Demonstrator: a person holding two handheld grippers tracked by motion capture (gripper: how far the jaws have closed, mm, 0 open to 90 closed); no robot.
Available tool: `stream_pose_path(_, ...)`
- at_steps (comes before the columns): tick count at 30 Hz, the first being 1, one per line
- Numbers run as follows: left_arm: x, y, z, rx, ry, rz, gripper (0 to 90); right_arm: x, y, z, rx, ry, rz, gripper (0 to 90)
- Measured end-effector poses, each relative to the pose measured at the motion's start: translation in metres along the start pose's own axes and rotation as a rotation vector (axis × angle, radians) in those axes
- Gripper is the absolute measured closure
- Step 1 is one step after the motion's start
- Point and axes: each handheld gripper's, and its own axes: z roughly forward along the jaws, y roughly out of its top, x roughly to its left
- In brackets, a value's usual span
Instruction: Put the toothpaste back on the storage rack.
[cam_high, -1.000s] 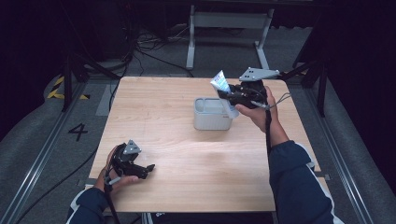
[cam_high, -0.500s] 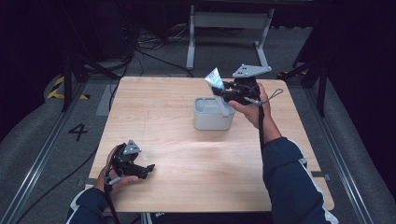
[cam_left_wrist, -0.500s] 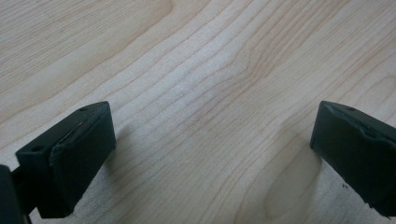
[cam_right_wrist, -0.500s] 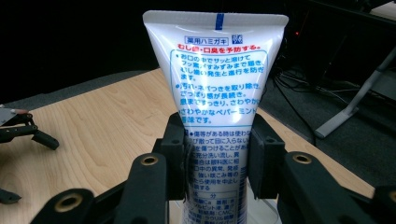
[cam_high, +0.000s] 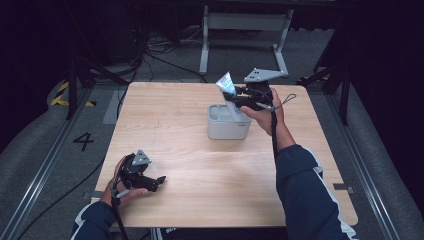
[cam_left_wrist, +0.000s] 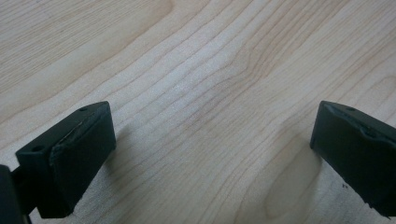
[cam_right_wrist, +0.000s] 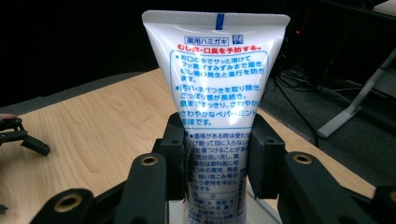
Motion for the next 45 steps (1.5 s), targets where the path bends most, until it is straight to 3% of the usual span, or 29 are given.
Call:
stream_pose_path(3,0.001,0.001,0.000,0.000,0.005,0.019,0.5,-0.001,0.000,0.003,-0.005,-0.001,0.008,65.1)
stream_pose_path(16,0.001,0.000,0.000,-0.001,0.005,0.020,0.4,-0.006,-0.005,0.014,-0.001,-0.004,0.024,64.9)
stream_pose_path(18,0.000,0.000,0.000,0.003,-0.002,0.005,0.4,-0.006,-0.005,0.016,-0.001,-0.009,0.023,64.9)
stream_pose_path(19,0.002,0.000,0.000,-0.001,0.005,0.021,0.5,-0.006,-0.006,0.017,0.000,-0.009,0.023,64.9)
stream_pose_path(20,0.000,0.000,0.000,0.003,-0.002,0.005,0.5,-0.006,-0.006,0.018,-0.001,-0.008,0.025,64.8)
stream_pose_path(23,0.001,0.000,0.000,0.001,0.004,0.018,0.4,-0.007,-0.007,0.020,0.003,-0.007,0.029,64.8)
stream_pose_path(45,0.001,0.000,0.000,0.000,0.004,0.017,0.4,-0.013,-0.019,0.024,0.014,-0.029,0.041,64.6)
